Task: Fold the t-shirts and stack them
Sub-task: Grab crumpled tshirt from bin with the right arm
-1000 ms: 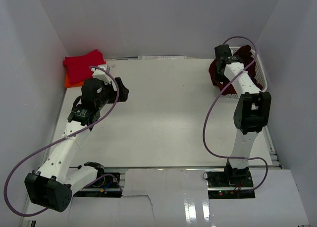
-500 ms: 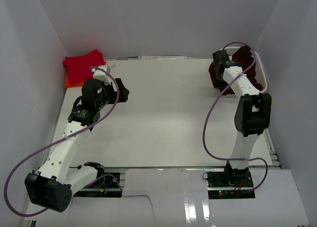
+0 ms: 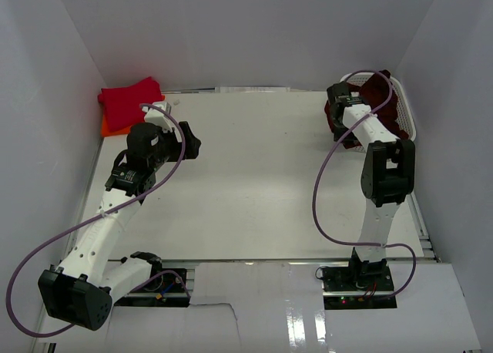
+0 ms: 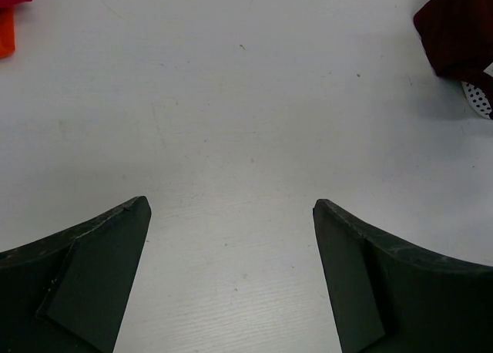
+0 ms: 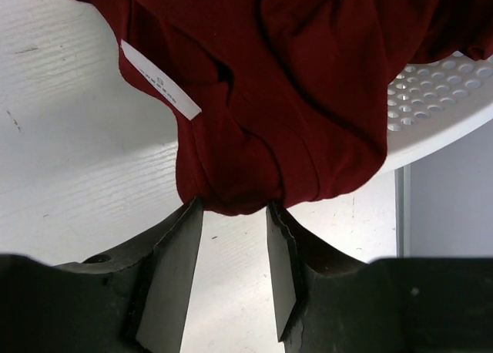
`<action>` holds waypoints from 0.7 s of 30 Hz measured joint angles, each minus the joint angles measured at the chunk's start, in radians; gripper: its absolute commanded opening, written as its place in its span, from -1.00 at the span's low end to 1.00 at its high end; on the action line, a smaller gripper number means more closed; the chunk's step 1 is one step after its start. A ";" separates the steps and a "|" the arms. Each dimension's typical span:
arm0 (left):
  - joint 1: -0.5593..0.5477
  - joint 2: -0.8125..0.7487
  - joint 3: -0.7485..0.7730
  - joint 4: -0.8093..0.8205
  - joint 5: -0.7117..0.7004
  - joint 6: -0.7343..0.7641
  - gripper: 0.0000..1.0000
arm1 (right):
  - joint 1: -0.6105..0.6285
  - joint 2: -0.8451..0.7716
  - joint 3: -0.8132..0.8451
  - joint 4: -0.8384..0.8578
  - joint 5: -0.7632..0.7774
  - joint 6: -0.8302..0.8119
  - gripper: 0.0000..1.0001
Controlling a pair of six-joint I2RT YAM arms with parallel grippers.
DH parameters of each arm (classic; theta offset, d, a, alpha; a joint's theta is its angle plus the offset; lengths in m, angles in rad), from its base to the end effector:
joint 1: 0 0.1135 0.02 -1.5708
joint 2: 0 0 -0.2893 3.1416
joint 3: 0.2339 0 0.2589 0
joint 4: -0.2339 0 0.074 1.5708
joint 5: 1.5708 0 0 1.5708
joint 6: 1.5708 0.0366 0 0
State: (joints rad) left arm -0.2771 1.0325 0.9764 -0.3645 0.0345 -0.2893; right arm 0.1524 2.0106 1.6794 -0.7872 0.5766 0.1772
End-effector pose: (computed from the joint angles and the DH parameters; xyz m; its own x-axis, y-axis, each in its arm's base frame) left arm 0.2184 -0.0634 0.3625 -0.4630 -0.1647 -0.8709 0.1790 0.9449 -0.2739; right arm 0.4445 0.0481 0.2560 -0.8560 0.0180 -0.5167 0.2633 0.8753 -0.4056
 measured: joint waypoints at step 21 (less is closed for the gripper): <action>0.000 -0.002 -0.005 0.000 0.000 0.003 0.96 | 0.000 0.012 0.031 0.023 -0.008 -0.006 -0.85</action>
State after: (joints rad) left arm -0.2771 1.0306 0.9710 -0.3645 0.0341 -0.2863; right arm 0.1528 2.0228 1.7100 -0.7647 0.5690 0.1715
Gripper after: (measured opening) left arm 0.978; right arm 0.088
